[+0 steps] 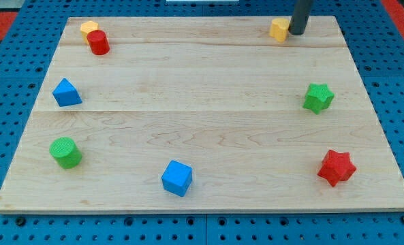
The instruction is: Push yellow heart towards left
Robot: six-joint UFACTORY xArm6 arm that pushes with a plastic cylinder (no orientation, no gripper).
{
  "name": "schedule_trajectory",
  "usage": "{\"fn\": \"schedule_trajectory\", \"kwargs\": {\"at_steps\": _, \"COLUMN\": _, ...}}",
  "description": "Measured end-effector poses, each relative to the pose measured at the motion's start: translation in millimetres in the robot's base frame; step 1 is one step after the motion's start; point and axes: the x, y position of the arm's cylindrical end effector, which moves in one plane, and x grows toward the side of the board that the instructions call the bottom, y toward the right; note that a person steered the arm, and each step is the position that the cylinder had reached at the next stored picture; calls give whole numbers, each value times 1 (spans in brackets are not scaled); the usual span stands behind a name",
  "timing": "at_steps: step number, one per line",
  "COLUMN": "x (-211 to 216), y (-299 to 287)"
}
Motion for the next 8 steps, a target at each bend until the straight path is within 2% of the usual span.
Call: {"fn": "schedule_trajectory", "kwargs": {"at_steps": 8, "x": 4, "y": -69}}
